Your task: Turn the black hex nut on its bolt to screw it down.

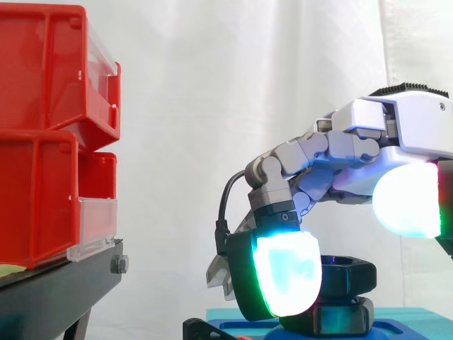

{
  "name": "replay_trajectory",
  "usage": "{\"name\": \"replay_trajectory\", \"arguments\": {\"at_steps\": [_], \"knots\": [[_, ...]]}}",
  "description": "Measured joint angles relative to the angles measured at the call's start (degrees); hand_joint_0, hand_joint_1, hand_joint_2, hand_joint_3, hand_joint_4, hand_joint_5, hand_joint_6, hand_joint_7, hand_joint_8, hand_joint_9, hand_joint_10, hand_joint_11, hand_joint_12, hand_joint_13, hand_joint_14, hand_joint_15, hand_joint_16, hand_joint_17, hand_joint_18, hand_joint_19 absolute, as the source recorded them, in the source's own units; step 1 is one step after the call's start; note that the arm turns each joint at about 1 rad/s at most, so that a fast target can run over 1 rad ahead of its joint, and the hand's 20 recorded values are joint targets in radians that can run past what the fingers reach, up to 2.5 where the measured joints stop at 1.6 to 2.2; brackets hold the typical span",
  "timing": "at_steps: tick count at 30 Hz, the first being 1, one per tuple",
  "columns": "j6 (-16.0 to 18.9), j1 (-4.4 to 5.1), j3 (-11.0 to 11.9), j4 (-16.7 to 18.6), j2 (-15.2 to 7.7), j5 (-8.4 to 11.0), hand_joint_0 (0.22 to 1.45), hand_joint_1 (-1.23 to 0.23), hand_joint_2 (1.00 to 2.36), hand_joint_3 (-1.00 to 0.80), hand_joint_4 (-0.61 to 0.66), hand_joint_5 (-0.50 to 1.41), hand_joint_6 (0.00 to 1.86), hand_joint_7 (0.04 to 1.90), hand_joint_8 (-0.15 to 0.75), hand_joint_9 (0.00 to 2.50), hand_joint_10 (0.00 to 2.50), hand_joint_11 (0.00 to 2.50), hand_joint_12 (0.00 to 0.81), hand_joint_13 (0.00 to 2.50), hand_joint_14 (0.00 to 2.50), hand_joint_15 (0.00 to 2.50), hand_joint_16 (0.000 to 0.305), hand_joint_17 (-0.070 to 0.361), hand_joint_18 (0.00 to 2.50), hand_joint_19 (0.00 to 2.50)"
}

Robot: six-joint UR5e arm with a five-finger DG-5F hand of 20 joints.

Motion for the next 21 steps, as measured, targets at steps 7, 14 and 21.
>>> {"name": "replay_trajectory", "arguments": {"at_steps": [7,14,21], "knots": [[-0.1,-0.84,0.0,0.9,-0.1,-0.20,0.47,-0.23,1.00,-0.50,0.01,0.02,0.50,1.31,0.235,0.83,0.01,0.13,0.340,0.69,0.01,0.16,0.049,0.110,0.58,0.42],[-0.1,-1.62,0.0,2.1,-0.3,-0.60,0.47,-0.24,1.00,-0.50,0.02,0.02,0.50,1.31,0.233,0.83,0.01,0.13,0.341,0.70,0.01,0.16,0.049,0.110,0.58,0.43],[-0.2,-2.81,0.0,2.8,-0.4,-1.22,0.47,-0.24,1.00,-0.50,0.01,0.02,0.50,1.30,0.238,0.83,0.01,0.13,0.342,0.70,0.01,0.16,0.049,0.110,0.58,0.42]]}}
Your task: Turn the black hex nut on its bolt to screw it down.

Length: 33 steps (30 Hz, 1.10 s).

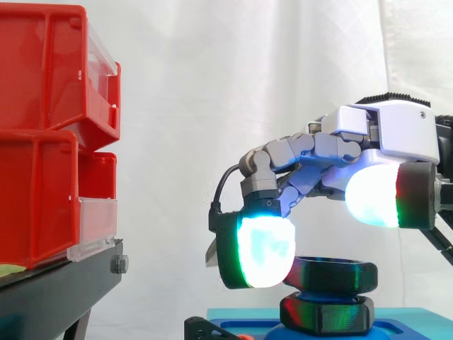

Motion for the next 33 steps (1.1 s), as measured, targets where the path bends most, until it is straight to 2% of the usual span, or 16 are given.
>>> {"name": "replay_trajectory", "arguments": {"at_steps": [5,12,18,22,26,33], "knots": [[0.1,-1.75,0.0,1.0,0.0,-1.45,0.47,-0.24,1.00,-0.50,0.02,0.02,0.50,1.30,0.237,0.83,0.01,0.13,0.342,0.70,0.01,0.16,0.049,0.110,0.58,0.43],[0.2,-4.76,0.0,1.7,0.0,-4.82,0.47,-0.24,1.00,-0.50,0.03,0.02,0.50,1.29,0.240,0.84,0.01,0.14,0.344,0.70,0.01,0.16,0.049,0.110,0.58,0.42],[0.6,-6.39,0.2,1.8,0.0,-7.16,0.47,-0.23,1.00,-0.50,0.04,0.01,0.50,1.26,0.243,0.84,0.01,0.15,0.345,0.70,0.01,0.16,0.049,0.111,0.59,0.42],[1.0,-6.48,1.1,1.7,0.0,-7.58,0.47,-0.23,1.00,-0.50,0.06,0.00,0.50,1.22,0.243,0.84,0.01,0.16,0.346,0.70,0.01,0.17,0.049,0.111,0.59,0.43],[1.4,-5.92,1.7,2.0,0.0,-7.39,0.47,-0.23,1.00,-0.50,0.06,0.00,0.50,1.18,0.245,0.84,0.01,0.17,0.346,0.70,0.01,0.17,0.050,0.112,0.59,0.43],[1.7,-3.85,1.8,4.1,0.0,-5.67,0.47,-0.22,1.00,-0.50,0.09,-0.01,0.50,1.09,0.245,0.83,0.01,0.17,0.349,0.70,0.01,0.17,0.050,0.112,0.59,0.43]]}}
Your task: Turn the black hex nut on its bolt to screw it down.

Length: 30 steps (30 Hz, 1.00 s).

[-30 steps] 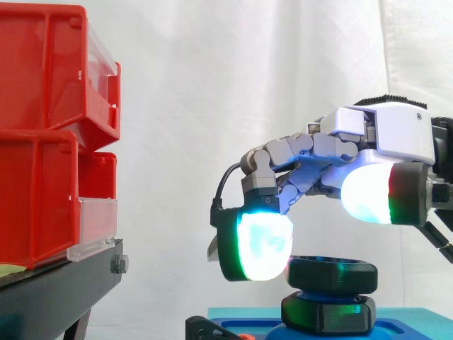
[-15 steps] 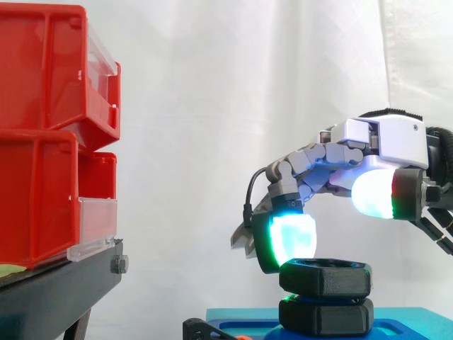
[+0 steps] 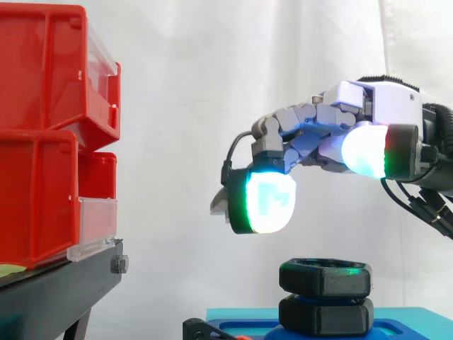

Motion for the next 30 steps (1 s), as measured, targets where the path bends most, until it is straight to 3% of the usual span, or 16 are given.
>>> {"name": "replay_trajectory", "arguments": {"at_steps": [11,18,30], "knots": [[0.2,3.71,0.0,-0.4,0.0,3.51,0.47,-0.23,1.00,-0.50,0.07,-0.03,0.50,0.94,0.230,0.85,0.01,0.14,0.342,0.70,0.01,0.17,0.049,0.111,0.59,0.43],[0.1,5.09,0.0,-0.8,-0.4,4.86,0.48,-0.24,1.00,-0.50,0.07,-0.03,0.50,0.90,0.229,0.85,0.01,0.14,0.343,0.70,0.01,0.16,0.049,0.110,0.58,0.43],[0.8,5.62,0.1,0.9,-2.7,4.75,0.48,-0.23,1.00,-0.50,0.03,0.00,0.50,1.15,0.235,0.84,0.01,0.15,0.342,0.70,0.01,0.17,0.049,0.110,0.58,0.43]]}}
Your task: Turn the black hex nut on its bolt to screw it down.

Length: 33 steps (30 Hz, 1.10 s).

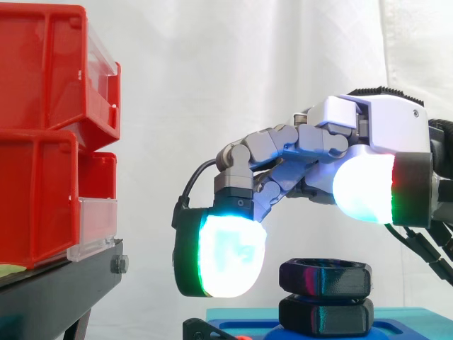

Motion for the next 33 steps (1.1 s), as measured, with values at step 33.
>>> {"name": "replay_trajectory", "arguments": {"at_steps": [33], "knots": [[-0.4,-2.04,0.0,0.7,-0.1,-2.98,0.48,-0.24,1.00,-0.50,-0.01,0.02,0.50,1.28,0.235,0.89,0.01,0.16,0.338,0.71,0.01,0.17,0.048,0.108,0.59,0.44]]}}
